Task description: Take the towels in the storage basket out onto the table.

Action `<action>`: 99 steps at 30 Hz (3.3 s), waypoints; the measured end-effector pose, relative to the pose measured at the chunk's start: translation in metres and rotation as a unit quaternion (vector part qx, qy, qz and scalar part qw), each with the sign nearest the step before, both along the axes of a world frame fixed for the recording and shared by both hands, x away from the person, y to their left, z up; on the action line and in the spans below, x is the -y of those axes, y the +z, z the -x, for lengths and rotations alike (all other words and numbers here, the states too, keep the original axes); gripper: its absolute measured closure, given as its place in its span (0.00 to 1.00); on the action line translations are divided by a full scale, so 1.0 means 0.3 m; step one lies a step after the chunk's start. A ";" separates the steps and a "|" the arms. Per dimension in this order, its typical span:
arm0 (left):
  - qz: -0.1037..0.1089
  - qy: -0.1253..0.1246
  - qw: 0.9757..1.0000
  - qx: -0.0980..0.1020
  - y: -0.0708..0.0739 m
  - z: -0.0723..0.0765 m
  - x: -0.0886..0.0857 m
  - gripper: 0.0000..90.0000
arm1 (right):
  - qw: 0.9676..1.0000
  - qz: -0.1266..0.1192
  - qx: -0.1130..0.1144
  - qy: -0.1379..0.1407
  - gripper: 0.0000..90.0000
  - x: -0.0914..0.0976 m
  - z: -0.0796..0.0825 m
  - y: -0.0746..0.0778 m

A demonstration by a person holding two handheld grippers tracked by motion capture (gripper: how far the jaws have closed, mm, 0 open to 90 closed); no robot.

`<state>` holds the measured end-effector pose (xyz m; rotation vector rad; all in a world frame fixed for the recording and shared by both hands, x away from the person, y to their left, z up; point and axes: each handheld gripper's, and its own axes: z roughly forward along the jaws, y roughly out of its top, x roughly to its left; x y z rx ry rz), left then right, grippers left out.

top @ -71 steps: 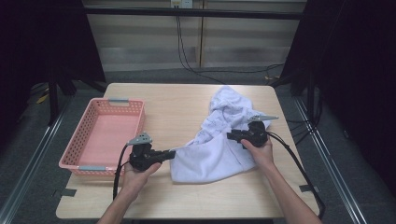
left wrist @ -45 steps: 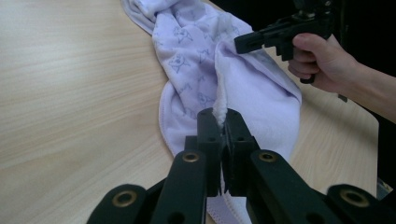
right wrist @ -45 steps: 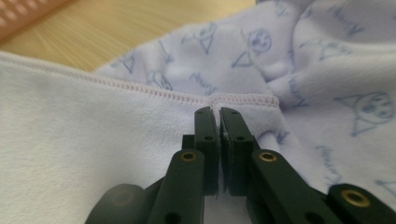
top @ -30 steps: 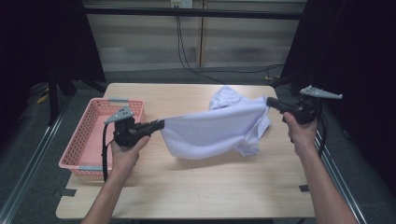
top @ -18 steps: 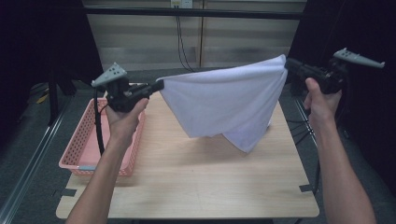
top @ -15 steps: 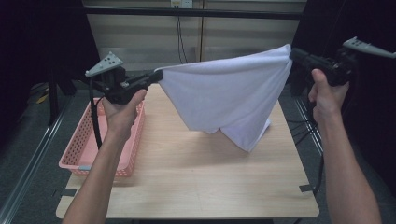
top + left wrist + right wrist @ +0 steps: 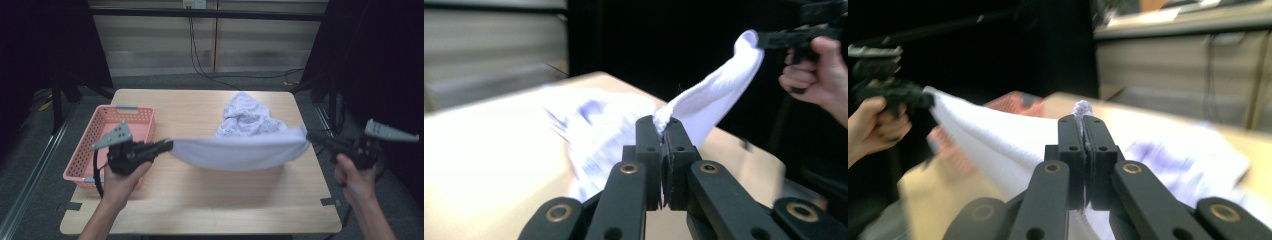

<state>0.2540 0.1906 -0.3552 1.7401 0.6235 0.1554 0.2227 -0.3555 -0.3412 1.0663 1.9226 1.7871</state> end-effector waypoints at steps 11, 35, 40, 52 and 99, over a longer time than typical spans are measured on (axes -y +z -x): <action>-0.036 -0.046 0.997 -0.055 -0.205 0.280 -0.065 0.79 | 0.997 0.025 -0.055 0.047 0.72 -0.052 0.356 -0.211; -0.133 0.003 0.982 -0.133 -0.430 -0.272 0.231 0.66 | 0.970 0.204 -0.134 -0.012 0.58 -0.160 -0.199 -0.466; -0.171 0.003 0.973 -0.155 -0.481 -0.290 0.263 0.88 | 0.957 0.232 -0.174 -0.018 0.76 -0.178 -0.253 -0.527; -0.114 -0.010 0.983 -0.143 -0.376 -0.033 0.055 0.98 | 0.970 0.184 -0.158 0.016 0.90 -0.127 -0.066 -0.449; -0.158 -0.082 0.974 -0.138 -0.408 -0.090 0.209 0.76 | 0.975 0.165 -0.138 0.050 0.64 -0.169 -0.039 -0.391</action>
